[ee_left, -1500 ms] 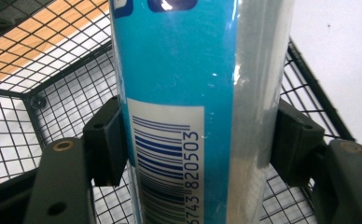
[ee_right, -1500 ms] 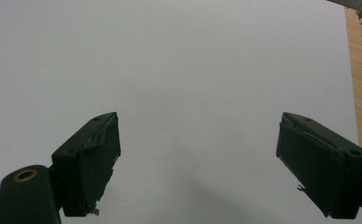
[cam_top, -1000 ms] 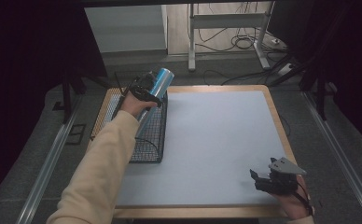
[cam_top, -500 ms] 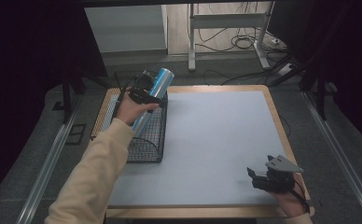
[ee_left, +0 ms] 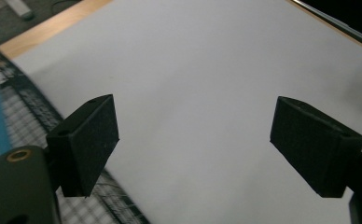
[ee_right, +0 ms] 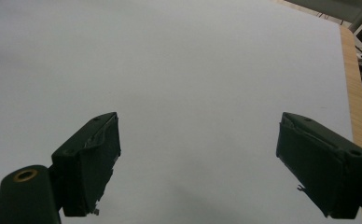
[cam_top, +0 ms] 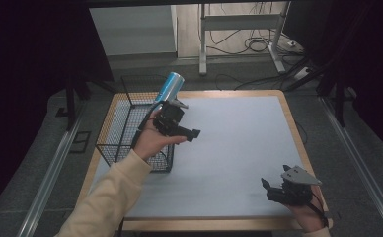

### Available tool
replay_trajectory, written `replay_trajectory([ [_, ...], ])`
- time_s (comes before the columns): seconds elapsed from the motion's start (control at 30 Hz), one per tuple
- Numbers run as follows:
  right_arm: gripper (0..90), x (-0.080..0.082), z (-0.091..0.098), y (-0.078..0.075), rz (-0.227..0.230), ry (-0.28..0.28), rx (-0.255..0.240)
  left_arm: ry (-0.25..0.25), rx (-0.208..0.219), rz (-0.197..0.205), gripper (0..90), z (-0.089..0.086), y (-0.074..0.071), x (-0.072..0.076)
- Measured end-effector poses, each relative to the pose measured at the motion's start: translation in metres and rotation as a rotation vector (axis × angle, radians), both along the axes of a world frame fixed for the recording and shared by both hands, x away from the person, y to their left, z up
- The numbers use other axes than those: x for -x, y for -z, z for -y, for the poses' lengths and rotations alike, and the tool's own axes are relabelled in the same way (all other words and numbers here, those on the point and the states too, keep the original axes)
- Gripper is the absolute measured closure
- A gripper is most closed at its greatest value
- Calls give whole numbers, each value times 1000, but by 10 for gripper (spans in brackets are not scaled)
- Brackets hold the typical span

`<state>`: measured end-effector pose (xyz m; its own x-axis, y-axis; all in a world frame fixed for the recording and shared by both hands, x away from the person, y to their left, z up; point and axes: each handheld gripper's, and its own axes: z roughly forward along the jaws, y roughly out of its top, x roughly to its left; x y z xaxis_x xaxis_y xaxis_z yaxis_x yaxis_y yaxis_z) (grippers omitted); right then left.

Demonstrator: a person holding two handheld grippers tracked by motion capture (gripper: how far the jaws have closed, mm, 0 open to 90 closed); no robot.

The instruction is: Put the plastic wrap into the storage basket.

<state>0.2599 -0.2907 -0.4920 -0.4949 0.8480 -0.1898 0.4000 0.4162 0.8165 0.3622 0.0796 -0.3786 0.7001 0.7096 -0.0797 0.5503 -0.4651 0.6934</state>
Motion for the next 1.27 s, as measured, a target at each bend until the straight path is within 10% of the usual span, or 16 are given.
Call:
replay_trajectory([
  [0.57, 139, 0, -1, 1, 0, -2, 15, 138, 70, 1, 181, 20, 61, 74],
  [1.1, 139, 1, -1, 0, 21, -15, 2, 144, 56, -25, 179, 30, 76, 73],
  [1.27, 136, 0, 0, -2, -10, -32, -74, 141, 49, -35, 174, 31, 82, 72],
])
